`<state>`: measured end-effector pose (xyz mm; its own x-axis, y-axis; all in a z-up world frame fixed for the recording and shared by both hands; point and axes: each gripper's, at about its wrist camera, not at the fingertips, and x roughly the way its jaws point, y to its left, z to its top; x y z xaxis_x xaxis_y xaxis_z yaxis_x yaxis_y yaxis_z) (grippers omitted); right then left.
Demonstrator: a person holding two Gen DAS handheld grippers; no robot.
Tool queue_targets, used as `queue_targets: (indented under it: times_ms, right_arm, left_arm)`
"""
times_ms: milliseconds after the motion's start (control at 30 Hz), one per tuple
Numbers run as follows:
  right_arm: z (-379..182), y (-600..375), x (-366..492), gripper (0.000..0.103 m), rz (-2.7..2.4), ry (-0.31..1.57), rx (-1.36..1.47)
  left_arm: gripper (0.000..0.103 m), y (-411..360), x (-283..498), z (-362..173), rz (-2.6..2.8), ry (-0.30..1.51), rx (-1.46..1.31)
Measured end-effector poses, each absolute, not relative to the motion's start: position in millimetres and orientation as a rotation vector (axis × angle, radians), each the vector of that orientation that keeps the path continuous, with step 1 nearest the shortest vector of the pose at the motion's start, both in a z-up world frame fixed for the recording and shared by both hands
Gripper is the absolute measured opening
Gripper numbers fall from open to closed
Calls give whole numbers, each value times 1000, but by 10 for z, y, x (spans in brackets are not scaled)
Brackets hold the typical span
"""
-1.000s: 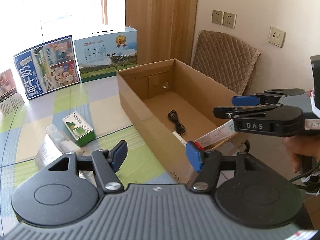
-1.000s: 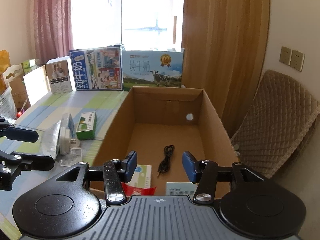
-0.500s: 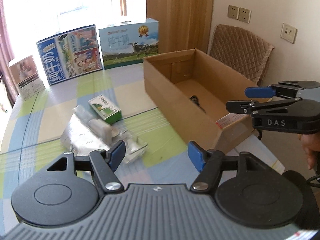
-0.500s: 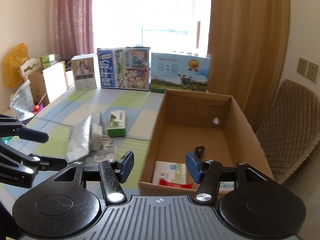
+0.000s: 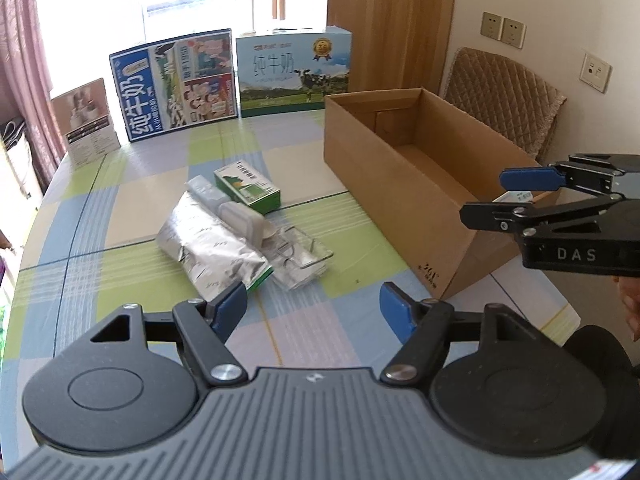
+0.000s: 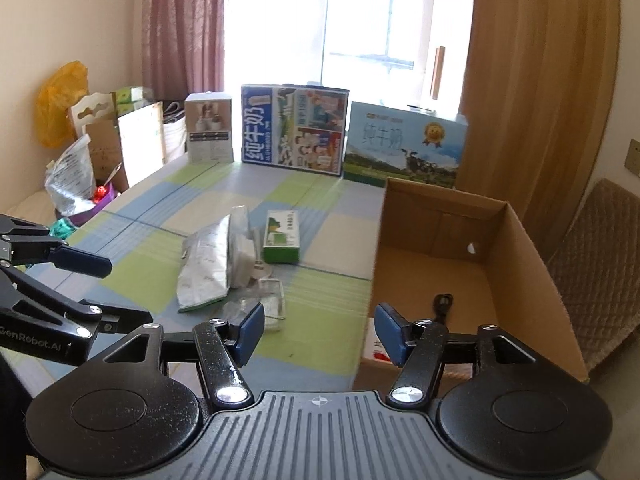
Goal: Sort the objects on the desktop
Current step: 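Withdraw both tools from the cardboard box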
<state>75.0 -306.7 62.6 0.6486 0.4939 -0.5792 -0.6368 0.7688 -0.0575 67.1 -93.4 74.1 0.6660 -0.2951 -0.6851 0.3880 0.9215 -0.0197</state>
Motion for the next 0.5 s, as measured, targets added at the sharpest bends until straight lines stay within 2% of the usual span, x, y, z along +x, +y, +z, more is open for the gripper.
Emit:
queue_targets:
  times_ms: [500]
  right_arm:
    - [422,-2776,596,68,721,614,-309]
  left_arm:
    - [73,-480,635,507,-312,807,85]
